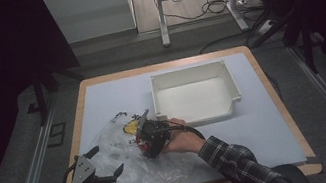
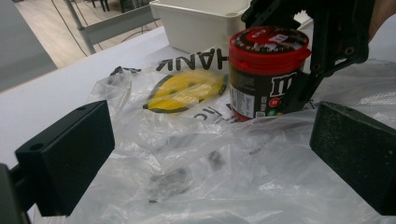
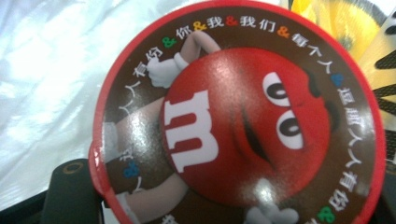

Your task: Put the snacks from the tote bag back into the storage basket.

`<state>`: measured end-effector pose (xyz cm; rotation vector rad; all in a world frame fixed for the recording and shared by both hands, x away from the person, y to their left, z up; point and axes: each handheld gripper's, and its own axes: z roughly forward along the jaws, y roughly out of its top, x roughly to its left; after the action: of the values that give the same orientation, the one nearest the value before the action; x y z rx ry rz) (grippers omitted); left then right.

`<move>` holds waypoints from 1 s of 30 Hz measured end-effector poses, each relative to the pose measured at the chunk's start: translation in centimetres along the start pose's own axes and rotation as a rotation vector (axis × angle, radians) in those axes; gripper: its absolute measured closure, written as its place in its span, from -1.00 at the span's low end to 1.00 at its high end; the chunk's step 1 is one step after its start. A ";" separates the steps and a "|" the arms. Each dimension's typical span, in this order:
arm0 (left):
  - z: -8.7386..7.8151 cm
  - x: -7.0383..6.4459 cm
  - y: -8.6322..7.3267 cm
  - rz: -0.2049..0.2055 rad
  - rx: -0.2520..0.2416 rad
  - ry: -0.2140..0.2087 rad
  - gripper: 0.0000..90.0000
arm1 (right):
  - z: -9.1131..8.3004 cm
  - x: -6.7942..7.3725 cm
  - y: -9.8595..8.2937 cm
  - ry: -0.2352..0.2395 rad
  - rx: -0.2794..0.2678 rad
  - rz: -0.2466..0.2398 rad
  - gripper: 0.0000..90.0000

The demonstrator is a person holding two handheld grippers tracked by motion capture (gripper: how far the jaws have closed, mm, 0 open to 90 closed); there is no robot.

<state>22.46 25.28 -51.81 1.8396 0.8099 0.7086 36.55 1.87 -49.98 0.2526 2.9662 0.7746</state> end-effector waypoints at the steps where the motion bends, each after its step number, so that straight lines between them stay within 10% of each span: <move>1: 0.0 0.0 0.0 -0.001 0.000 0.001 -1.00 | -0.1 0.0 0.0 0.003 -0.002 0.000 -0.43; 30: -0.1 0.1 0.0 -0.024 -0.025 -0.001 -1.00 | -4.7 0.3 -0.5 -0.008 -0.034 -0.027 -0.43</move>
<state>22.44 25.45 -51.77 1.8044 0.8175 0.6995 35.68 -0.77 -46.18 0.2126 2.9396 0.8185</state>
